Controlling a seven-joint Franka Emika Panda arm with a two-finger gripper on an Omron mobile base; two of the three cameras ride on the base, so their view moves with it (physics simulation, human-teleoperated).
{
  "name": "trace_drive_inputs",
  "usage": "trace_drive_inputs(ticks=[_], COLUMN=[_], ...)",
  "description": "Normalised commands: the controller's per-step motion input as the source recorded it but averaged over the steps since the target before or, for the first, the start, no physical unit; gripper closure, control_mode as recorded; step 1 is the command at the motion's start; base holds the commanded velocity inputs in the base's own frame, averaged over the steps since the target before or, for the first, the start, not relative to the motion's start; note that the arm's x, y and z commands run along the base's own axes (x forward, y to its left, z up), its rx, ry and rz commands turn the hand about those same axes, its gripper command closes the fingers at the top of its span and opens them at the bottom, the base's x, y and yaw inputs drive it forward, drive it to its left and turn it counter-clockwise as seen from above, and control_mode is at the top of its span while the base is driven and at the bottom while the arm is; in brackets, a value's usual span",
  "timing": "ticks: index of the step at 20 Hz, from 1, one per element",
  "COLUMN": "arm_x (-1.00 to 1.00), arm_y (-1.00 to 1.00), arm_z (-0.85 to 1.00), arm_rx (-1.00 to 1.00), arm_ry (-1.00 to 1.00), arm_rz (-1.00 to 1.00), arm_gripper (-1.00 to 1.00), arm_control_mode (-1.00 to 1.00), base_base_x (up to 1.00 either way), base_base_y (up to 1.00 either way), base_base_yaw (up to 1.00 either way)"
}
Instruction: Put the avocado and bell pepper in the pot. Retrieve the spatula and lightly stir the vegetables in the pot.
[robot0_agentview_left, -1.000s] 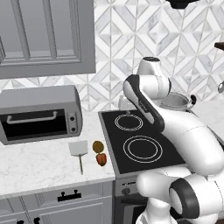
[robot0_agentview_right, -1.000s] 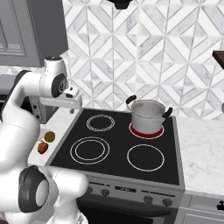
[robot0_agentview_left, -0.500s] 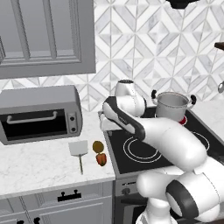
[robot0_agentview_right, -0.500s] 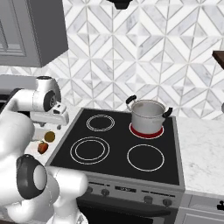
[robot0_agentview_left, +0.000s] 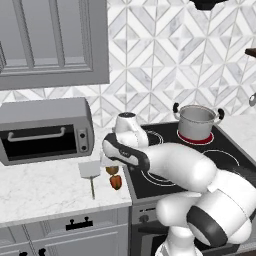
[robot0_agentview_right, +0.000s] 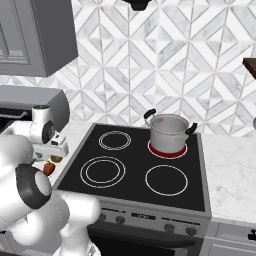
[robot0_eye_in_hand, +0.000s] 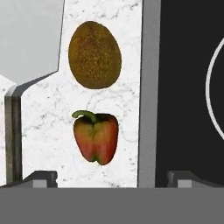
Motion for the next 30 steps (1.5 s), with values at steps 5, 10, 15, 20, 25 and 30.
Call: trace_drive_inputs(ticks=[5,10,15,20,25,30], arm_x=[0.00,0.00,0.11,0.39,0.16,-0.41], arm_y=[0.30,0.16,0.01,0.00,0.00,-0.39], arm_z=[-0.54,-0.44,-0.30,-0.12,-0.07,0.59], arm_rx=[-0.05,-0.07,-0.05,0.00,0.00,0.10], arm_ry=[0.00,0.00,0.00,0.00,0.00,-0.13], arm_rz=[0.00,0.00,-0.02,-0.03,-0.01,-0.03], arm_gripper=[-1.00,-1.00,-1.00,-1.00,1.00,1.00], arm_control_mode=[-1.00,-1.00,-1.00,-1.00,-1.00,-1.00], base_base_x=[0.00,0.00,0.00,0.00,0.00,0.00], base_base_y=[0.00,0.00,0.00,0.00,0.00,0.00], base_base_yaw=[0.00,0.00,0.00,0.00,0.00,0.00])
